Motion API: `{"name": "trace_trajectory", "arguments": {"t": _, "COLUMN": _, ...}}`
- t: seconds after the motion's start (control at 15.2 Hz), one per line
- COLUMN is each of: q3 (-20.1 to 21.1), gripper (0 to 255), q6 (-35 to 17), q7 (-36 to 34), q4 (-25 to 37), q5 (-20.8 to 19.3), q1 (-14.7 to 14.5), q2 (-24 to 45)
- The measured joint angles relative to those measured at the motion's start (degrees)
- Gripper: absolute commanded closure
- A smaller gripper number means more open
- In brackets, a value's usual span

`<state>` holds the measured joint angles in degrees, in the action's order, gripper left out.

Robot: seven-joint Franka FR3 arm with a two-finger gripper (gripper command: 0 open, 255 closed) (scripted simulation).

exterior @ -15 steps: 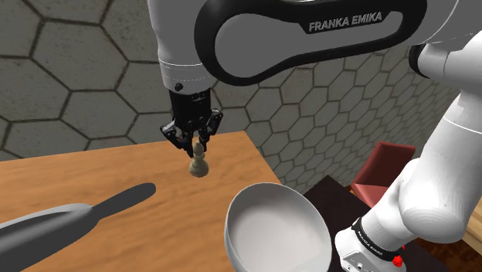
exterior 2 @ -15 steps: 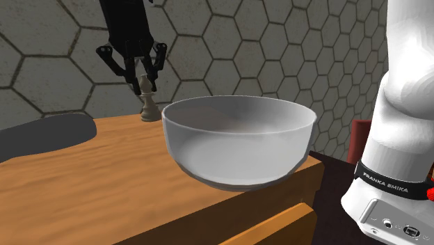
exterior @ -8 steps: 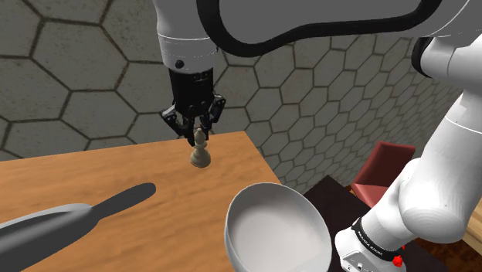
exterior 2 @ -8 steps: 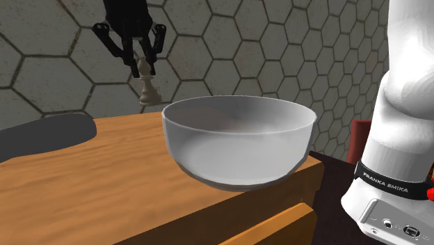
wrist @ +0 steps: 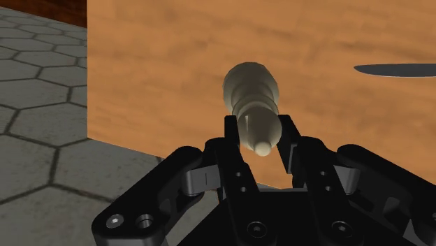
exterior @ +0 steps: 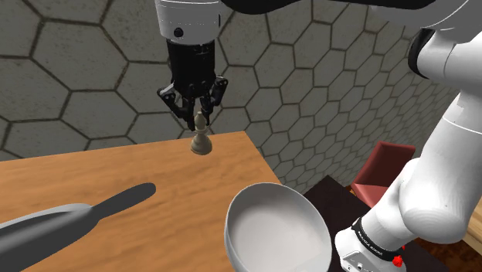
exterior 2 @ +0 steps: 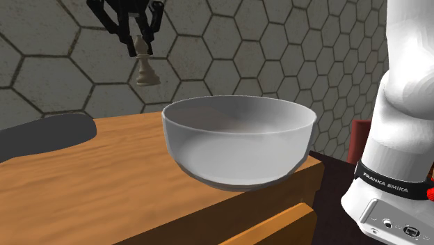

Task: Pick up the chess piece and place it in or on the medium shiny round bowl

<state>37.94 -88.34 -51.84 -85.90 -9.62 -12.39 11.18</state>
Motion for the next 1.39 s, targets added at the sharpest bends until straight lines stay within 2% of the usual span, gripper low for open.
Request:
{"name": "trace_trajectory", "arguments": {"t": 0.59, "q3": 0.3, "gripper": 255, "q6": 7.6, "q7": -0.4, "q4": 9.2, "q5": -1.2, "q1": -1.6, "q2": 2.0}}
{"name": "trace_trajectory", "arguments": {"t": 0.79, "q3": 0.9, "gripper": 255, "q6": 7.1, "q7": -0.8, "q4": 5.1, "q5": 1.5, "q1": -0.7, "q2": -2.5}}
{"name": "trace_trajectory", "arguments": {"t": 1.06, "q3": 1.1, "gripper": 255, "q6": 5.3, "q7": 0.0, "q4": -4.2, "q5": 7.4, "q1": 0.7, "q2": -12.1}}
{"name": "trace_trajectory", "arguments": {"t": 1.39, "q3": 0.6, "gripper": 255, "q6": 5.6, "q7": 0.0, "q4": -12.0, "q5": 13.7, "q1": -0.2, "q2": -22.3}}
